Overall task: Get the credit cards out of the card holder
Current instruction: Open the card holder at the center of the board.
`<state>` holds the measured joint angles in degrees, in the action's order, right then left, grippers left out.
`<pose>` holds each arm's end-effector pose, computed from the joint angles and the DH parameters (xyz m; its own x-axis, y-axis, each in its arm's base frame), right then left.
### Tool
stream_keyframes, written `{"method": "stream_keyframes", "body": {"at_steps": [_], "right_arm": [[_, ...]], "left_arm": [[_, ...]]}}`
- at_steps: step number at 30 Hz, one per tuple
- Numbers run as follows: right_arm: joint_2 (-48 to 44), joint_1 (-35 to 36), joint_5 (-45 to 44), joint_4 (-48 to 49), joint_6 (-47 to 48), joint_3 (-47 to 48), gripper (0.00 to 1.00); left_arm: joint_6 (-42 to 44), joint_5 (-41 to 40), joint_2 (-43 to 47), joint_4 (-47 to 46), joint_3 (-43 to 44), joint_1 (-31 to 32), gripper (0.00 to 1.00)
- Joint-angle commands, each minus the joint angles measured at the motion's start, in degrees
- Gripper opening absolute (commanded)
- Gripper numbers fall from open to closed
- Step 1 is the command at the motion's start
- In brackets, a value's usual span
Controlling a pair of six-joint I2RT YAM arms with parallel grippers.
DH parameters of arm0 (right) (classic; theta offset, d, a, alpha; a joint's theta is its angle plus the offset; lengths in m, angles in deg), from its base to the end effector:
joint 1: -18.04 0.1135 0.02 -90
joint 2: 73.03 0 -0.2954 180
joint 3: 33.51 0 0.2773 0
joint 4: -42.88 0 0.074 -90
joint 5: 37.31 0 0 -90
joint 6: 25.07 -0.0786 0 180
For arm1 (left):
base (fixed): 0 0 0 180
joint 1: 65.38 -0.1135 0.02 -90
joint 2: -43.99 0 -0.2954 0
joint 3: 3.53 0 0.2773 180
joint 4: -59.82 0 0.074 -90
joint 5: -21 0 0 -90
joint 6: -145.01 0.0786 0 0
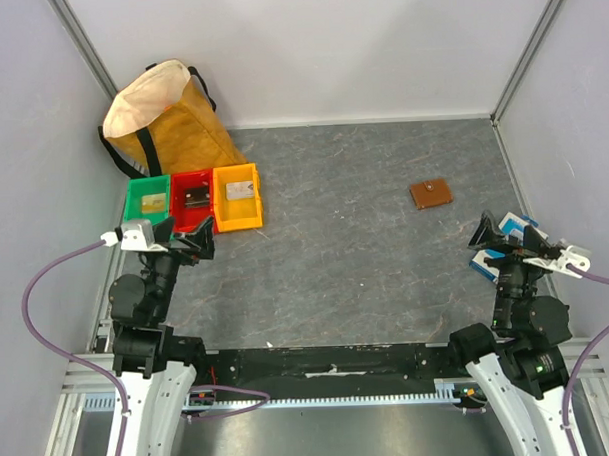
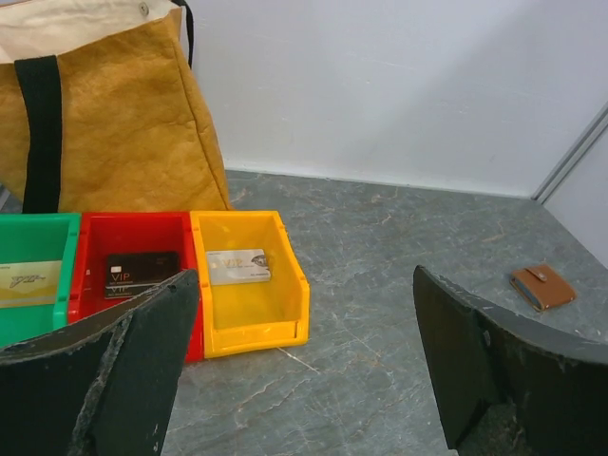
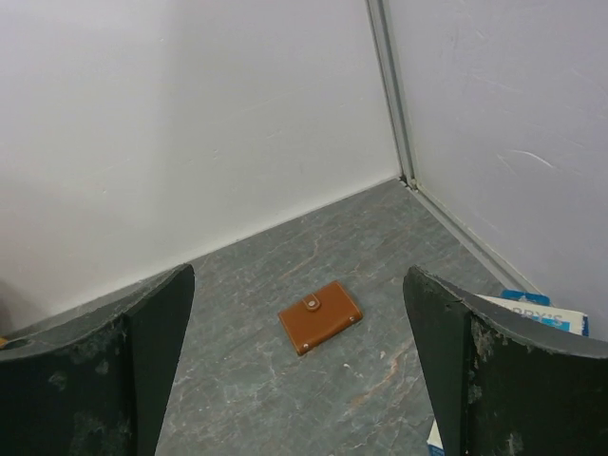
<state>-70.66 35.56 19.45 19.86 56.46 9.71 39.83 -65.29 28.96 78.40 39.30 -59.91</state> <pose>0.0775 -0.0207 0.3499 0.3250 0.2318 -0.9169 0.2001 0.9307 0.3062 0.1294 -0.0175 0.3439 0.1124 -0.2733 -0.9554 0.1949 0.9488 -0.2485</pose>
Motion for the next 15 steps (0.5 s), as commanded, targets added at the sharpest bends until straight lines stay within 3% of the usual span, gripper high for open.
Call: {"method": "stream_keyframes", "body": {"at_steps": [1,5,9,15], "right_arm": [[2.2,0.2,2.9,-1.4,-3.8,3.8,0.98],[5.9,0.1,17.9,-1.1,-0.9,5.9,0.98],[13.3,0.1,24.5,-2.0,-2.5,9.6,0.98],[27.1,0.1,16.1,-3.1,-13.8,12.3,0.98]], "left_arm": [[-1.4,1.4,0.3,0.2,2.5,-0.3,0.99],[-1.3,0.8,1.5,2.4,2.8,-0.1,0.99],[-2.2,-0.1,4.4,6.5,2.8,0.6,0.99],[-2.3,-1.9,7.4,9.9,2.8,1.7,0.99]]}}
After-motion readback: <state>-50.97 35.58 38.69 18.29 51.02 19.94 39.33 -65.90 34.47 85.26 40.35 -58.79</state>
